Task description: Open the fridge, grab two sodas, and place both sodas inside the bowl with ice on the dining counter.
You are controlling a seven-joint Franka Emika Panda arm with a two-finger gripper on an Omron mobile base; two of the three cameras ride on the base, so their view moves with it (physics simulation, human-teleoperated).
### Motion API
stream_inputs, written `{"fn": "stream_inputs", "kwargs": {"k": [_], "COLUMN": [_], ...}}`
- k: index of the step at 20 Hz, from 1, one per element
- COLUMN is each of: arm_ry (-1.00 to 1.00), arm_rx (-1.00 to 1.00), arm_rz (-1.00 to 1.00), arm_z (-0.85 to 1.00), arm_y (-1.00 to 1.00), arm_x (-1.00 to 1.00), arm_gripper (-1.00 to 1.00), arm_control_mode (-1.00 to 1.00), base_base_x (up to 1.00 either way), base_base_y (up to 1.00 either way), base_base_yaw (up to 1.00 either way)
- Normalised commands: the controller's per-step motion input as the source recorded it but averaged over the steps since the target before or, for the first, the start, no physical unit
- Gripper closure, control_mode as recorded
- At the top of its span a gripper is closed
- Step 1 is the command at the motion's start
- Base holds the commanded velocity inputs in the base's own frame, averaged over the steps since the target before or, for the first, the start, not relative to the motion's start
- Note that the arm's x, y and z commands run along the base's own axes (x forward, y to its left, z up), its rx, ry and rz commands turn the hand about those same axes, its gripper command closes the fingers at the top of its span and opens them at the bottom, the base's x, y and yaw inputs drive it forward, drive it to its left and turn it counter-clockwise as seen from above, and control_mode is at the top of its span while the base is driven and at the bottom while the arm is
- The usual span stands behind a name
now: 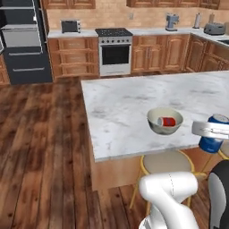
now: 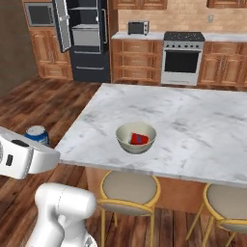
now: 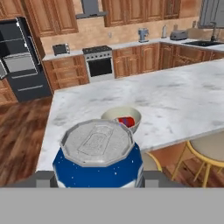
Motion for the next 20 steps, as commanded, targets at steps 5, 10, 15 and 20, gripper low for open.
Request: {"fn": "stream_inputs", "kwargs": {"k": [5, 10, 15, 20], "arm_ry": [0.00, 0.00, 0.00, 0.01], "arm_rx": [0.00, 0.00, 0.00, 0.04], "arm_rz": [0.00, 0.00, 0.00, 0.06], "arm_z": [0.00, 0.00, 0.00, -0.01], "arm_y": [0.00, 0.00, 0.00, -0.29], "arm_x": [0.00, 0.00, 0.00, 0.29], "arm_gripper": [1.00, 1.00, 1.00, 1.00], "arm_control_mode": [1.00, 1.00, 1.00, -1.00], "base_base_x": [-0.03, 0.06, 0.83, 0.51], "base_base_y": [-0.86, -0.94, -0.67, -0.37], "base_base_yaw": [0.32, 0.28, 0.28, 0.16]}}
